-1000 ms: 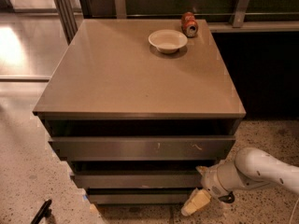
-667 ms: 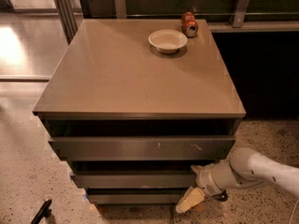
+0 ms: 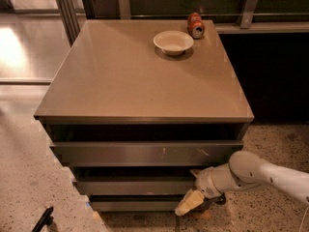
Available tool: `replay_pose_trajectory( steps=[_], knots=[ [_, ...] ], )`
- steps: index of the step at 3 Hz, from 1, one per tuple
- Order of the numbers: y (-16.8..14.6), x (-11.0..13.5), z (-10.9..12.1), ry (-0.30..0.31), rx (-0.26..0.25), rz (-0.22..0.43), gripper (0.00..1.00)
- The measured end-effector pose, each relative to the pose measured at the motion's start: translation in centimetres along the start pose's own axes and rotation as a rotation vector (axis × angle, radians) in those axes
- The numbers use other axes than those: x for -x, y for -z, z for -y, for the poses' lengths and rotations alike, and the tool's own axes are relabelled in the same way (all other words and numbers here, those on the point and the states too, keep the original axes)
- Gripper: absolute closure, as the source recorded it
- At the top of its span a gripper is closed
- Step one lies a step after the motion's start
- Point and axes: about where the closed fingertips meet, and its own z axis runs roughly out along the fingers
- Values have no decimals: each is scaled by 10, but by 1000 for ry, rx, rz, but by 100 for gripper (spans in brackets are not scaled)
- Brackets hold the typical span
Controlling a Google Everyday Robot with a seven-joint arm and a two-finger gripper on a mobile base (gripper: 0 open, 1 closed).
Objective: Open middle drawer
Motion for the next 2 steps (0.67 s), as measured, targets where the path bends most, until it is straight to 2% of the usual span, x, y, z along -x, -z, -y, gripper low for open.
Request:
replay_pose_trajectory(
  steps=[1,2],
  knots=[
    [0,0,0,0,0,0,0],
    [-7,-18,-15,13,40,-15,0]
  ],
)
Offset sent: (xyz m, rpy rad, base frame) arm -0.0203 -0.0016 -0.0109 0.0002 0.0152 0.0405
